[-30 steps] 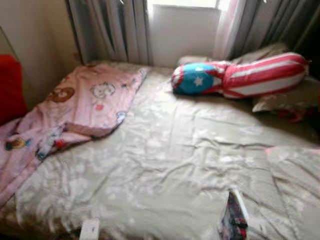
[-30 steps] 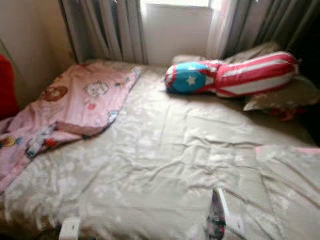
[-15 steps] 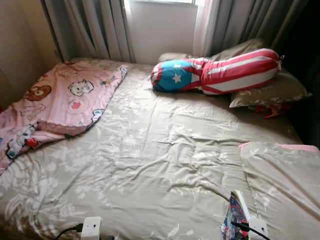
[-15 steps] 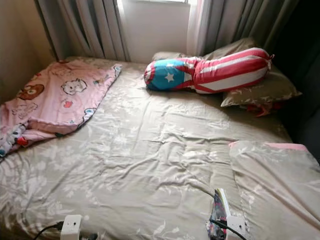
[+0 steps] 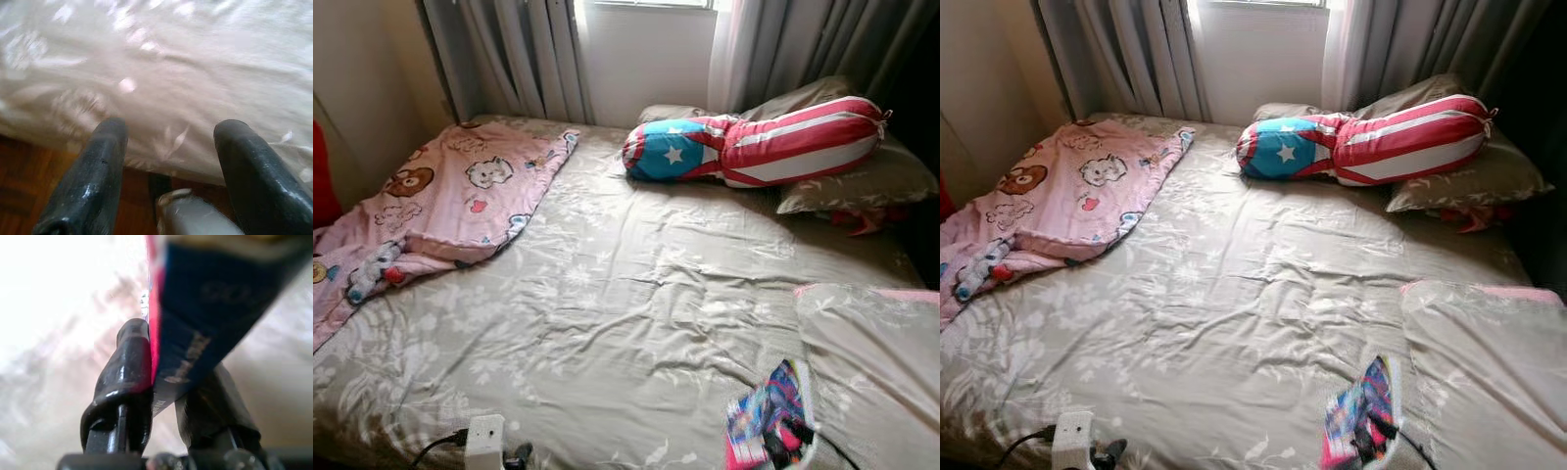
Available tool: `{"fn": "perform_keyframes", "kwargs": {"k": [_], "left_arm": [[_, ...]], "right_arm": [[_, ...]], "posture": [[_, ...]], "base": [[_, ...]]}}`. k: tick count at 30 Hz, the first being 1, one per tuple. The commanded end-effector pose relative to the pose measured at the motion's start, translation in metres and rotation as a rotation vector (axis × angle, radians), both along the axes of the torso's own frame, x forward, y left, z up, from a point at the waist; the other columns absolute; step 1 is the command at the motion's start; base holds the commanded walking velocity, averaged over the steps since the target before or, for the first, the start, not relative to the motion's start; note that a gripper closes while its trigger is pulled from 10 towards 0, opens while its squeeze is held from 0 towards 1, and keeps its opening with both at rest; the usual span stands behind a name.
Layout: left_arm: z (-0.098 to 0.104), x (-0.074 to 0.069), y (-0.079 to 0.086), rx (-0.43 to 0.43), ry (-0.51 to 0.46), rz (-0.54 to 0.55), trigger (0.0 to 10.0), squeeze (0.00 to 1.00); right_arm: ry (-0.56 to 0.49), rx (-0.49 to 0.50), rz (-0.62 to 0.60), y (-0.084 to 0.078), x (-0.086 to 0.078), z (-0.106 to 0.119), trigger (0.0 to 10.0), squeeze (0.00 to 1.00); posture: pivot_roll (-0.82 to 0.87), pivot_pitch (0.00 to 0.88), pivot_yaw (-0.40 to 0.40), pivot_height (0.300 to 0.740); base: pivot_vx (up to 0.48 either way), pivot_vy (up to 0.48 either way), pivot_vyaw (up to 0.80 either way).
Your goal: Clean up the room
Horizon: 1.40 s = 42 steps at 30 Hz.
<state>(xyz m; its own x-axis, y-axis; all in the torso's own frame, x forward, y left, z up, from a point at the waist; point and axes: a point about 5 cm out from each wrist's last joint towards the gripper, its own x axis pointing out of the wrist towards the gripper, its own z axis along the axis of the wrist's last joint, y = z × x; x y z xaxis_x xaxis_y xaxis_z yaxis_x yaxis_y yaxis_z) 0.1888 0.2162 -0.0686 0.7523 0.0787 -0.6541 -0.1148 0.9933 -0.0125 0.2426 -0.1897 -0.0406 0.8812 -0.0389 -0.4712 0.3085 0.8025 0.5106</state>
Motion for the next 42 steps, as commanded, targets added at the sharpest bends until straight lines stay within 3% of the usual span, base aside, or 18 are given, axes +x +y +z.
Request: {"fn": "perform_keyframes", "kwargs": {"k": [1,3,6,8,13,15,17,20,24,31,42], "left_arm": [[0.001,-0.002,0.003,-0.006,-0.020,0.033,10.0,0.00],[0.002,-0.001,0.003,-0.007,-0.037,0.043,10.0,0.00],[0.026,0.044,-0.007,0.004,-0.162,0.033,10.0,0.00],[0.034,0.054,-0.009,0.000,-0.206,0.044,10.0,0.00],[0.041,0.056,-0.002,-0.009,-0.278,0.079,10.0,0.00],[0.048,0.059,0.005,-0.018,-0.332,0.096,10.0,0.00],[0.049,0.060,0.005,-0.019,-0.337,0.099,10.0,0.00],[0.062,0.071,0.003,-0.035,-0.424,0.087,10.0,0.00],[0.071,0.079,-0.002,-0.051,-0.481,0.069,10.0,0.00],[0.072,0.079,-0.006,-0.062,-0.497,0.044,10.0,0.00],[0.075,0.079,-0.002,-0.058,-0.513,0.038,10.0,0.00]], "right_arm": [[-0.177,0.002,-0.008,0.000,0.037,0.034,10.0,0.00],[-0.218,0.071,-0.029,0.000,0.041,0.038,10.0,0.00],[-0.251,0.086,-0.015,-0.001,0.040,0.039,10.0,0.00],[-0.262,0.037,0.027,0.000,0.038,0.039,10.0,0.00],[-0.326,0.063,0.074,0.001,0.032,0.039,10.0,0.00],[-0.310,-0.028,0.068,-0.006,0.027,0.038,10.0,0.00],[-0.308,-0.036,0.067,-0.007,0.027,0.038,10.0,0.00],[-0.264,-0.246,0.090,-0.011,0.026,0.039,10.0,0.00],[-0.219,-0.314,0.079,-0.010,0.028,0.039,10.0,0.00],[-0.172,-0.387,0.110,-0.010,0.022,0.033,10.0,0.00],[-0.183,-0.408,0.093,-0.012,0.018,0.032,10.0,0.00]], "posture": [[-0.07,0.000,-0.032,0.738],[-0.07,0.000,-0.036,0.738],[-0.07,0.000,-0.042,0.738],[-0.07,0.000,-0.044,0.738],[-0.08,0.000,-0.044,0.738],[-0.07,0.000,-0.044,0.738],[-0.07,0.000,-0.044,0.738],[-0.06,0.000,-0.050,0.738],[-0.05,0.000,-0.053,0.738],[-0.04,0.000,-0.054,0.698],[-0.04,0.000,-0.058,0.693]], "base": [[0.000,0.000,0.00],[0.000,0.000,0.00],[0.000,0.000,0.00],[0.000,0.000,0.00],[0.000,0.000,0.00],[0.000,0.000,0.00],[0.000,0.000,0.00],[0.000,0.000,0.00],[0.000,0.000,0.00],[0.000,0.000,0.00],[0.000,0.000,0.00]]}}
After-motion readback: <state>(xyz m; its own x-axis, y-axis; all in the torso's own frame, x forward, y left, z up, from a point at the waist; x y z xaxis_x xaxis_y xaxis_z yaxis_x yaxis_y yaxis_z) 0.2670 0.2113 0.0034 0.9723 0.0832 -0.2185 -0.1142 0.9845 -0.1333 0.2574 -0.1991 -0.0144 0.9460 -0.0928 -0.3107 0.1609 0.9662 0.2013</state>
